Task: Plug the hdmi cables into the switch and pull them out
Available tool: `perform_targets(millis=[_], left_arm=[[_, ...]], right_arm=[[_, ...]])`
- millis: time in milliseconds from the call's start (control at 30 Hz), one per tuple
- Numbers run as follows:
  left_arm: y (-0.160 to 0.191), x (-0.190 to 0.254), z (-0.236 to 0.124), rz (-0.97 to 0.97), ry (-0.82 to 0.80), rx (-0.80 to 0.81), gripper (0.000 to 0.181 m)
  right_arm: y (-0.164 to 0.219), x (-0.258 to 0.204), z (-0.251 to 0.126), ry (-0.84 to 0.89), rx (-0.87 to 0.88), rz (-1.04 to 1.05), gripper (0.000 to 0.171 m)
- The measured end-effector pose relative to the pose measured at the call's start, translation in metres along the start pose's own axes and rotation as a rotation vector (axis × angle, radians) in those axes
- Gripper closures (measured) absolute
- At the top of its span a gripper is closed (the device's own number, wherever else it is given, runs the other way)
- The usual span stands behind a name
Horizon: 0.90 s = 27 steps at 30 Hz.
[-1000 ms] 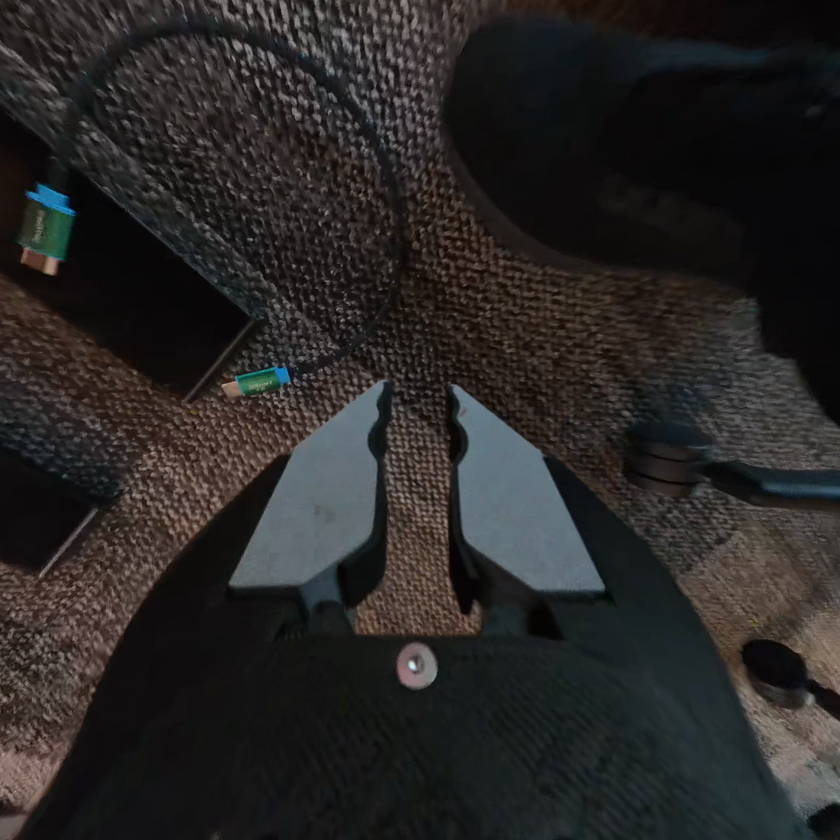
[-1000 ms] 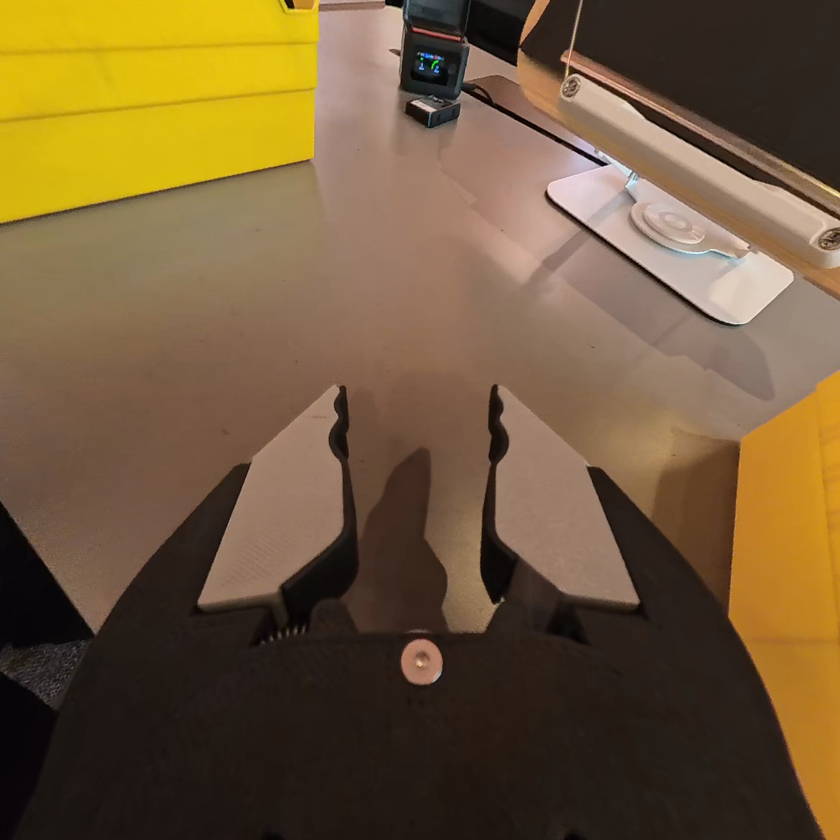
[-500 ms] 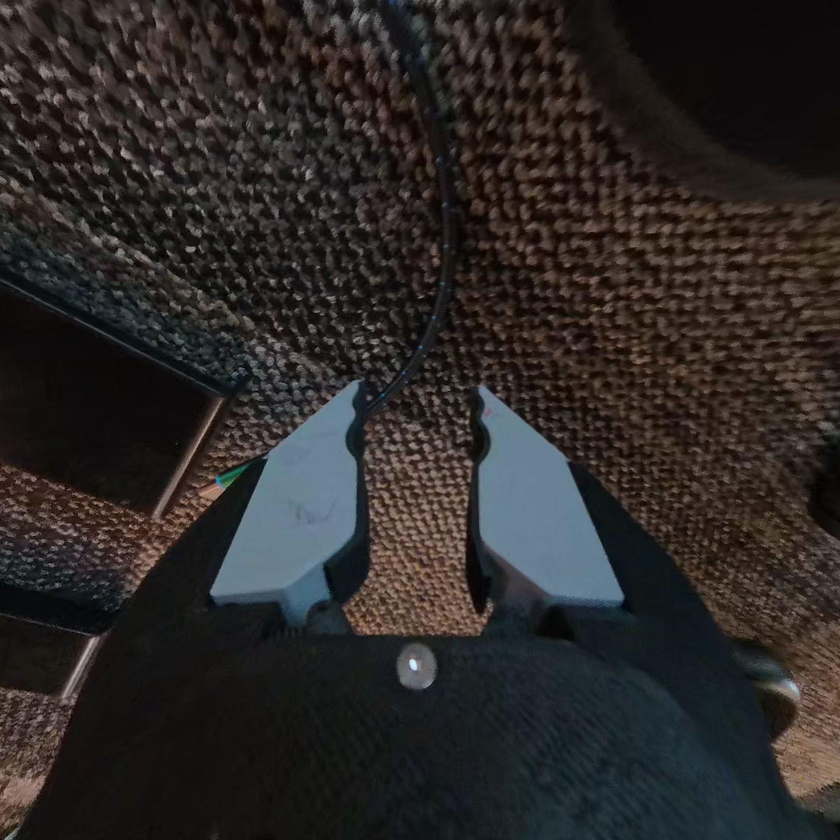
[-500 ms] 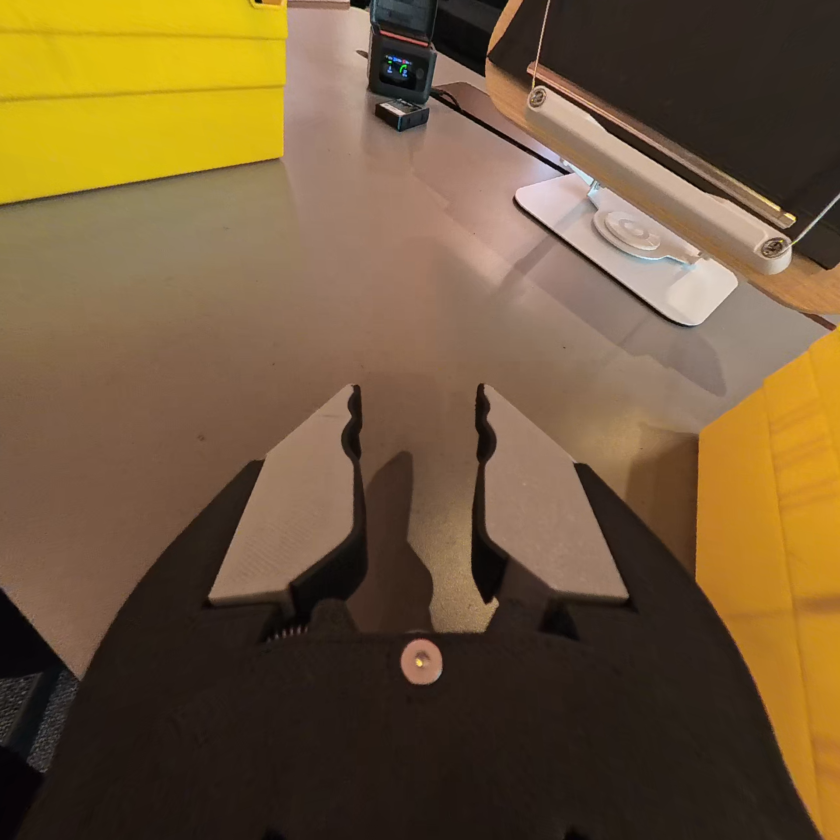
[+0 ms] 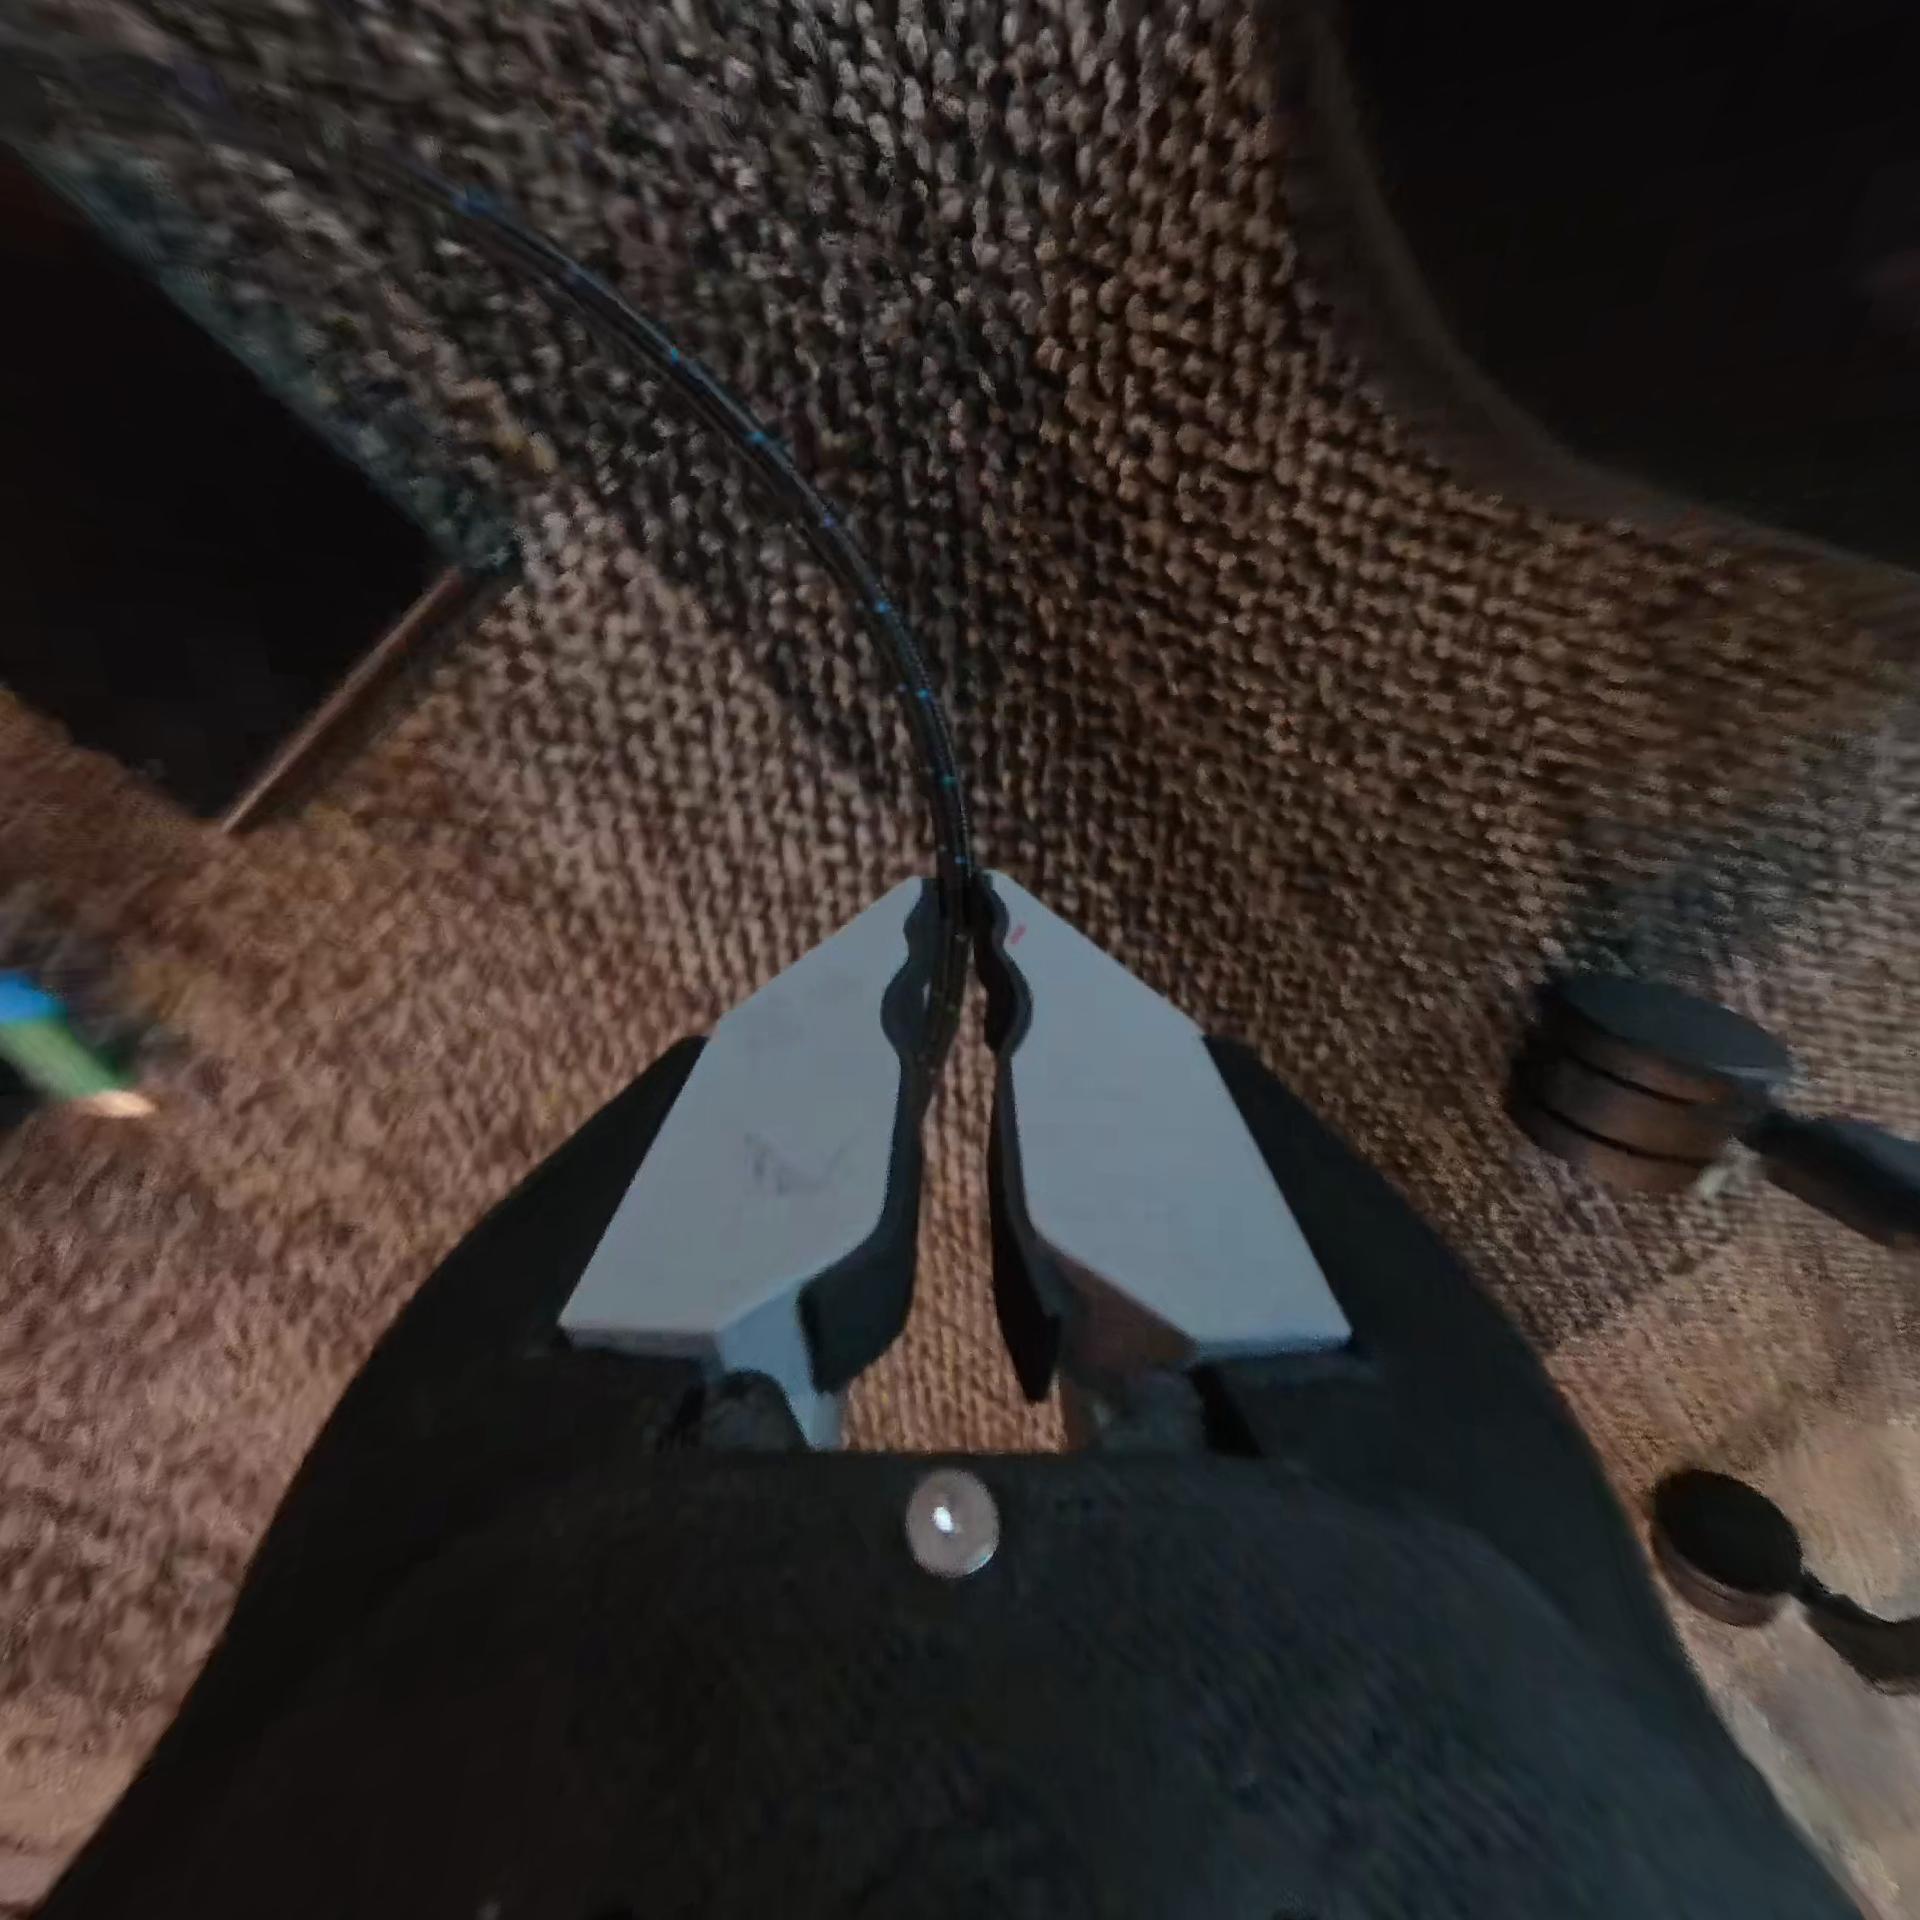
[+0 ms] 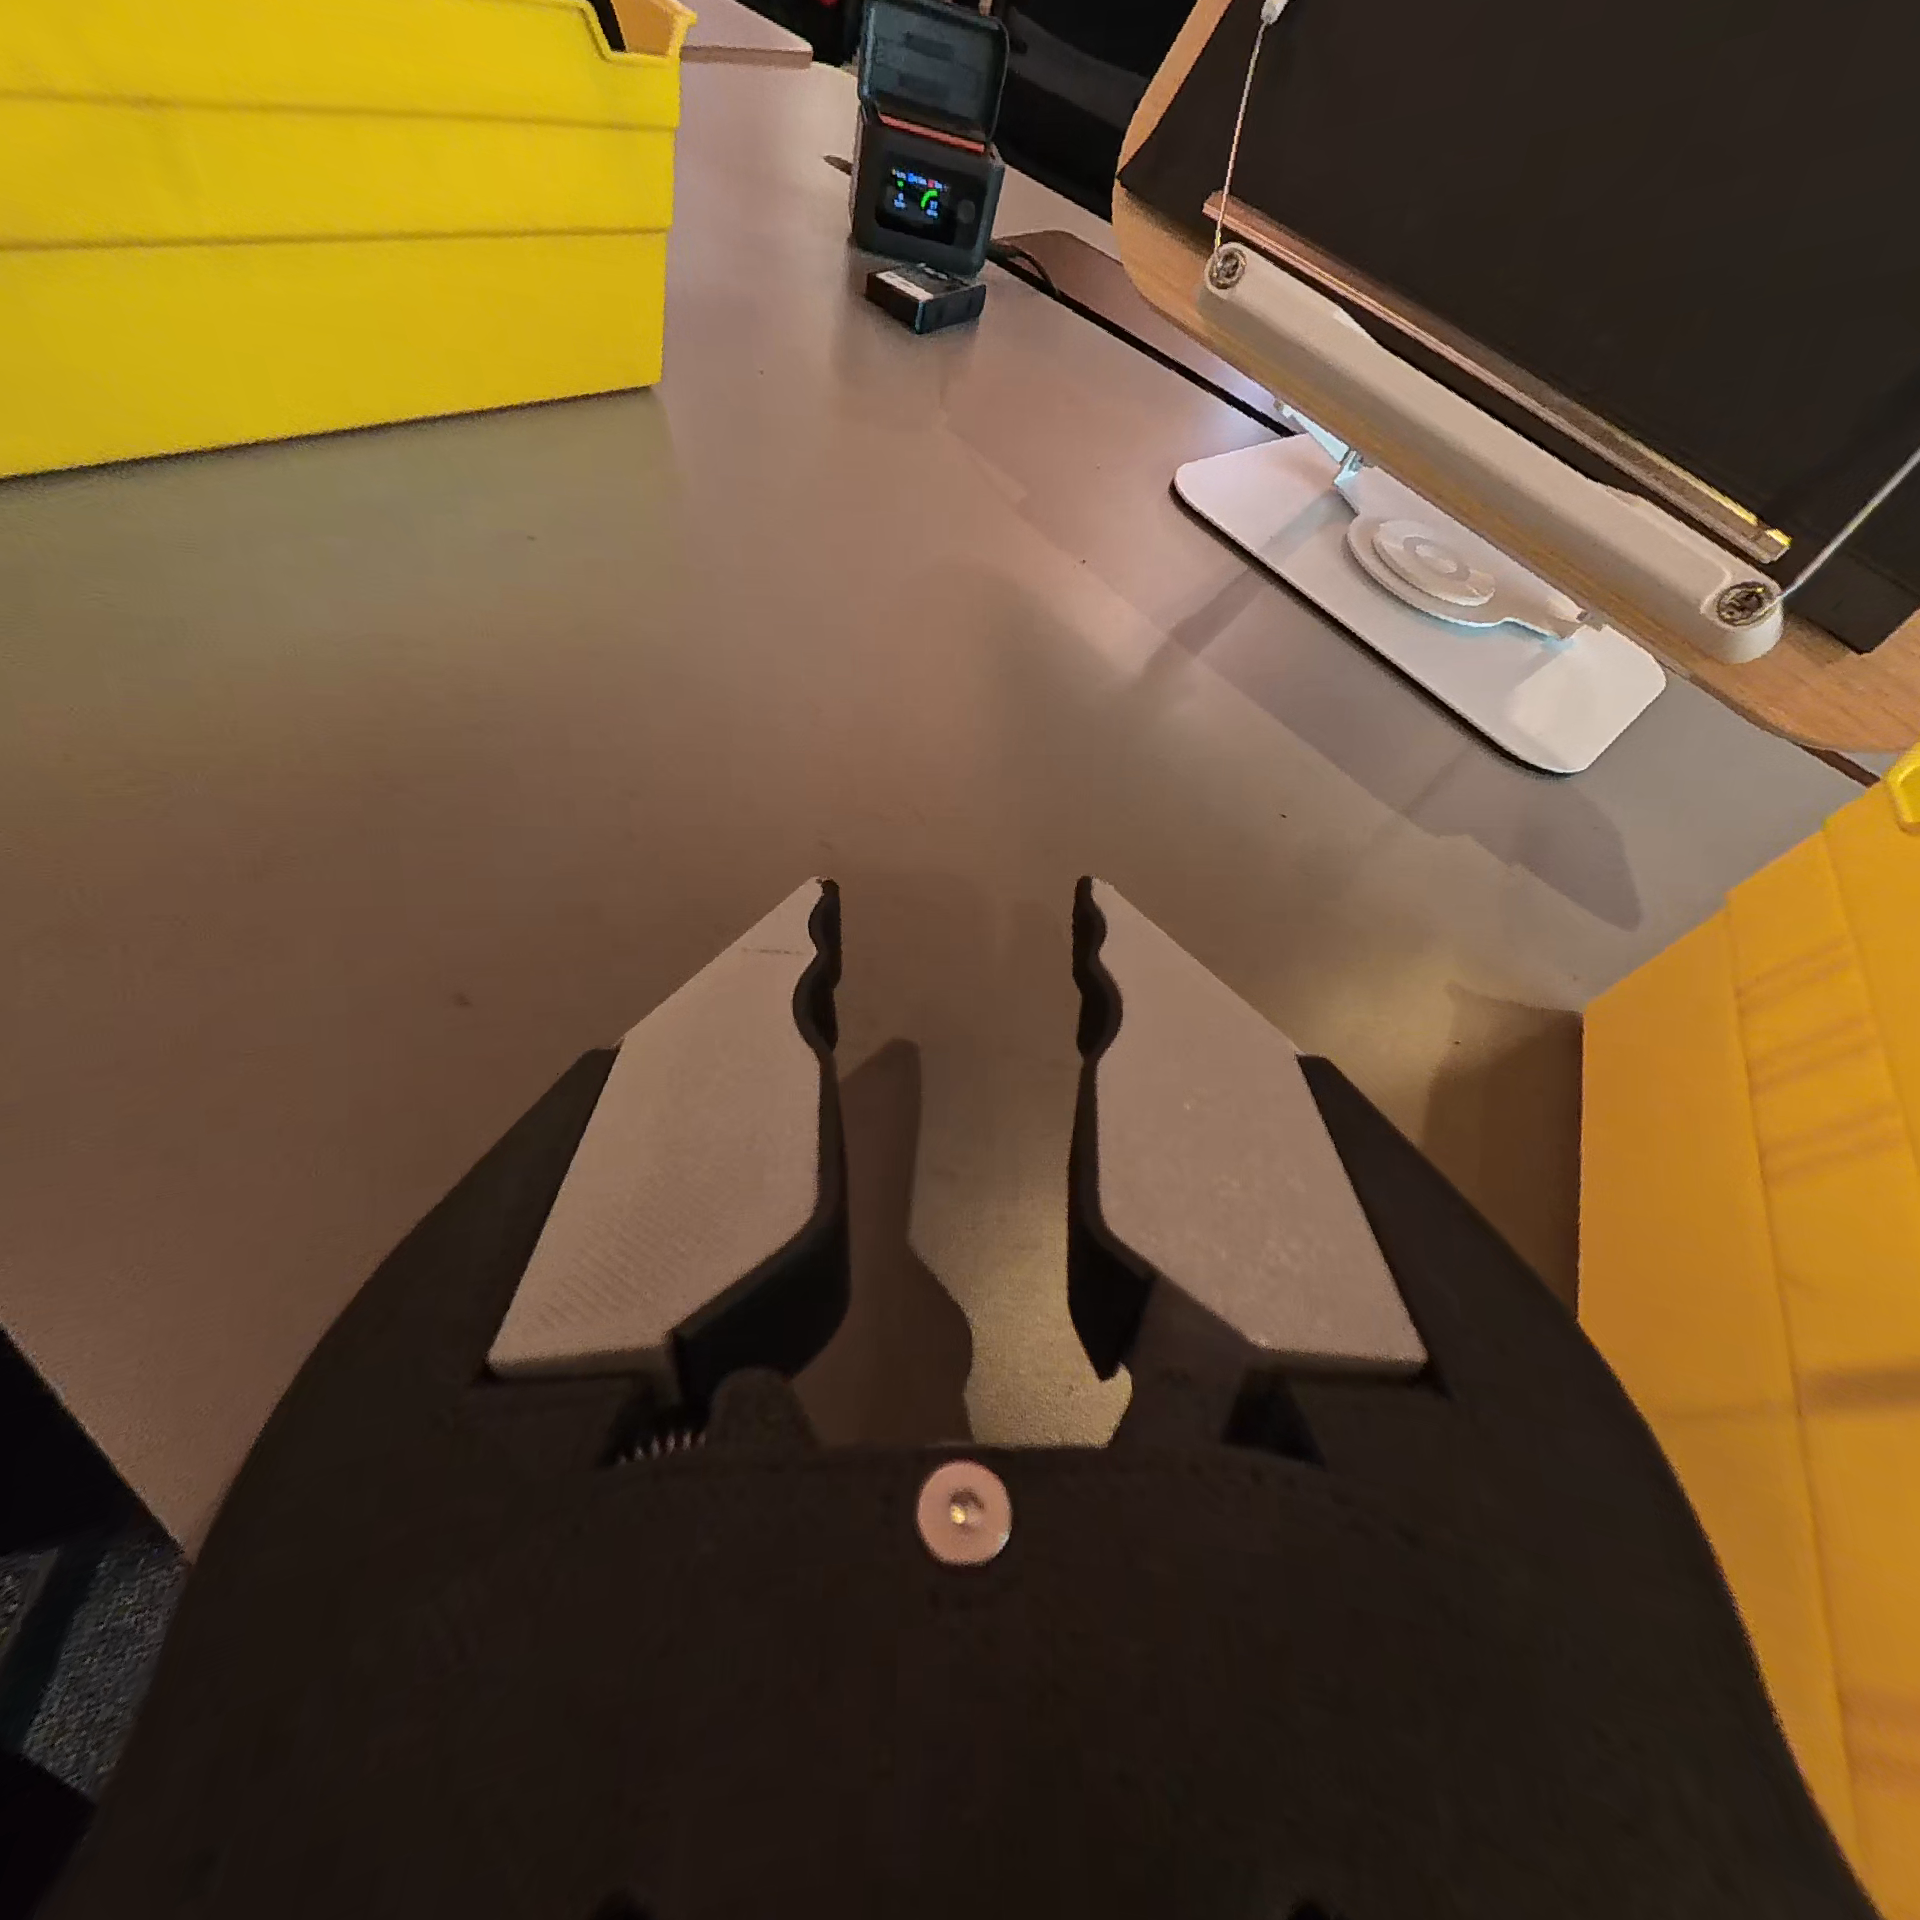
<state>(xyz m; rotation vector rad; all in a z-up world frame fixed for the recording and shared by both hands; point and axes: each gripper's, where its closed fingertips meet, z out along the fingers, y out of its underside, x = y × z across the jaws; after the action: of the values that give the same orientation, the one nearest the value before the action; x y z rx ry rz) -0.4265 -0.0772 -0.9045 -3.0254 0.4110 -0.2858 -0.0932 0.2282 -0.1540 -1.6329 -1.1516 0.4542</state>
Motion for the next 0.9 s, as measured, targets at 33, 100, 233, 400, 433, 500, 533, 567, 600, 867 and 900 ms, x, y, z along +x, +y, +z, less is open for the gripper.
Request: perform_targets(millis=[33,100,233,400,433,500,533,567,600,867,900], left_arm=[[0.004,0.001,-0.019,-0.013,-0.006,0.027,0.177],[0.007,0.01,-0.066,-0.028,0.022,0.114,0.177],[0.008,0.042,-0.188,-0.039,0.145,0.32,0.178],[0.008,0.102,-0.352,0.034,0.264,0.458,0.178],[0.01,0.119,-0.379,0.069,0.279,0.461,0.178],[0.019,0.157,-0.426,0.154,0.293,0.434,0.177],[0.023,0.177,-0.448,0.19,0.298,0.424,0.177],[0.026,0.198,-0.47,0.228,0.307,0.427,0.177],[0.028,0.224,-0.494,0.267,0.336,0.43,0.177],[-0.019,0.353,-0.736,0.629,0.079,0.915,0.176],[-0.031,0.351,-0.773,0.632,-0.023,1.006,0.177]], right_arm=[[-0.001,0.0,-0.001,-0.004,0.01,0.001,0.129],[-0.003,-0.001,-0.002,-0.014,0.026,0.005,0.131],[-0.006,-0.001,-0.005,-0.033,0.049,0.024,0.135],[-0.009,-0.001,-0.008,-0.084,0.076,0.082,0.137],[-0.008,-0.001,-0.008,-0.098,0.076,0.097,0.137],[-0.009,0.001,-0.008,-0.116,0.082,0.127,0.136],[-0.01,0.001,-0.009,-0.127,0.091,0.14,0.136],[-0.011,0.001,-0.011,-0.139,0.101,0.152,0.136],[-0.012,0.001,-0.012,-0.15,0.112,0.164,0.136],[-0.017,0.004,-0.019,-0.233,0.167,0.27,0.136],[-0.018,0.006,-0.02,-0.24,0.178,0.287,0.136]])
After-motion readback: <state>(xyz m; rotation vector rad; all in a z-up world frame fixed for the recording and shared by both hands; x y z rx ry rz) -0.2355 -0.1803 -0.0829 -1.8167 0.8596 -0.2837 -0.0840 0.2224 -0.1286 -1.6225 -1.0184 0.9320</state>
